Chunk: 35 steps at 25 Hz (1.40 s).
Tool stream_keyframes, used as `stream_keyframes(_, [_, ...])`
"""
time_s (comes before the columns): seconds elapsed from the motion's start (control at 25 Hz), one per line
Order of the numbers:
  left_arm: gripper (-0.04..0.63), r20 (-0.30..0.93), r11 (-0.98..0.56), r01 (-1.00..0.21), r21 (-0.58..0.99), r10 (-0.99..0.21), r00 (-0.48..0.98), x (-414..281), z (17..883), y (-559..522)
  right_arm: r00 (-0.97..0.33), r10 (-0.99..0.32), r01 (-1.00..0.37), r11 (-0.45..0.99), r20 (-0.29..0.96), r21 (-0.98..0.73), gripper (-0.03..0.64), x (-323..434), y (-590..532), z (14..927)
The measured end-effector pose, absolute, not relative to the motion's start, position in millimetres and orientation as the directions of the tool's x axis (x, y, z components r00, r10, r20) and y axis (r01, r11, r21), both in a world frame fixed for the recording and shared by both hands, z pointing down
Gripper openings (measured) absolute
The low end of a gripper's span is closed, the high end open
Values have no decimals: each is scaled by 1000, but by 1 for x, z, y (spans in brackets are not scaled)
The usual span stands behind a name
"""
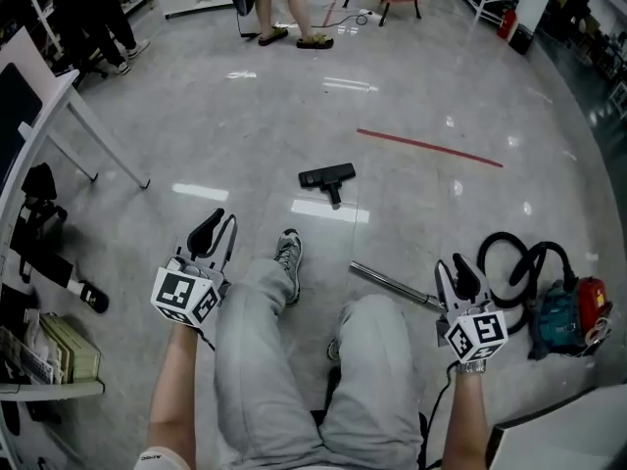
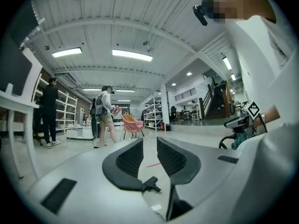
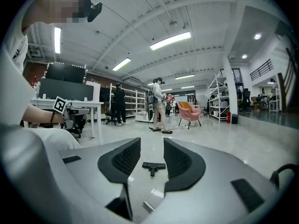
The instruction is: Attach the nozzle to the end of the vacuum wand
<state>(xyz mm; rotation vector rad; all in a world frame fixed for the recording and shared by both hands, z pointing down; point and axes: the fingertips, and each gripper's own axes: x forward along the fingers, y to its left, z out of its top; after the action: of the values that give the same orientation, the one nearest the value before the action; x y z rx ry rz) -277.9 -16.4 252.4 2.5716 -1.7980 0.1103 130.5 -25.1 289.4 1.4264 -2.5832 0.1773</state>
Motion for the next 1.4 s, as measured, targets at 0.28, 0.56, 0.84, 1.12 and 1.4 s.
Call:
stream_keyframes(0.28, [81, 86, -501, -860, -96, -865, 495, -242, 234, -84, -444, -873, -893, 449, 203, -23, 155, 166, -44, 271])
stream_keyframes(0.56, [83, 128, -600, -793, -106, -799, 587, -217, 242, -131, -371, -904, -927, 375, 212, -24, 163, 186, -48, 281])
stream_keyframes(0.84, [83, 180, -683, -724, -99, -728, 662, -191, 266, -170, -320, -910, -946, 323, 264, -34, 163, 198, -48, 307])
stream_keyframes(1.12, [83, 224, -743, -664, -82, -663, 715, -177, 297, -195, -291, -895, -953, 302, 337, -22, 163, 192, -42, 334])
stream_keyframes(1.4, [83, 303, -796, -600, -79, -593, 746, -170, 346, -215, -288, -851, -952, 306, 440, -31, 163, 183, -46, 373])
